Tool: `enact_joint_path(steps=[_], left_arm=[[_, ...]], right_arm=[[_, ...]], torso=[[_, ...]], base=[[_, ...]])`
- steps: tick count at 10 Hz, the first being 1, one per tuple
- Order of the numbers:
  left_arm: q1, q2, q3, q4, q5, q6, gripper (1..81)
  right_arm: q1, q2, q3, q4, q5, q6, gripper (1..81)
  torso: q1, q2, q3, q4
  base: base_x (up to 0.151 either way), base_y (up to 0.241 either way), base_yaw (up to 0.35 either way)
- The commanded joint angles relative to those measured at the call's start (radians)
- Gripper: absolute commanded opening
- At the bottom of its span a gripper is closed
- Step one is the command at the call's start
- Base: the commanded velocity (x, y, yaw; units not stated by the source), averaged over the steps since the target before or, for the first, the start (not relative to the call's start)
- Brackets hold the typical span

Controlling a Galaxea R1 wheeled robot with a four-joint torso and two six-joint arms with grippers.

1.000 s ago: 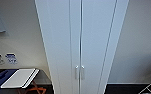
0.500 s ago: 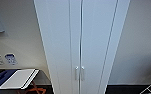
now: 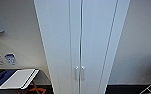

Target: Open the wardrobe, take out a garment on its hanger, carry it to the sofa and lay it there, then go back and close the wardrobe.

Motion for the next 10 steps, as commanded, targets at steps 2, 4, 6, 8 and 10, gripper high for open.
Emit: enact_joint_path(steps=[2, 4, 6, 8, 10], left_arm=[[-0.094, -0.200, 0.242, 0.008, 0.061, -0.003, 81.1], [-0.142, -0.314, 0.411, 0.008, 0.053, -0.001, 81.1], [-0.208, -0.412, 0.544, 0.008, 0.055, -0.004, 81.1], [-0.272, -0.487, 0.638, 0.008, 0.053, -0.004, 81.1], [-0.340, -0.578, 0.742, 0.008, 0.046, -0.001, 81.1]], right_arm=[[0.155, -0.238, 0.312, -0.004, -0.049, 0.001, 81.1], [0.217, -0.322, 0.447, -0.006, -0.049, -0.002, 81.1], [0.281, -0.402, 0.585, -0.009, -0.049, -0.002, 81.1], [0.357, -0.468, 0.703, -0.010, -0.049, -0.002, 81.1], [0.447, -0.514, 0.777, -0.009, -0.057, 0.001, 81.1]], torso=[[0.000, 0.000, 0.000, 0.000], [0.000, 0.000, 0.000, 0.000], [0.000, 0.000, 0.000, 0.000], [0.000, 0.000, 0.000, 0.000], [0.000, 0.000, 0.000, 0.000]], base=[[0.000, 0.000, 0.000], [0.000, 0.000, 0.000], [0.000, 0.000, 0.000], [0.000, 0.000, 0.000], [0.000, 0.000, 0.000]])
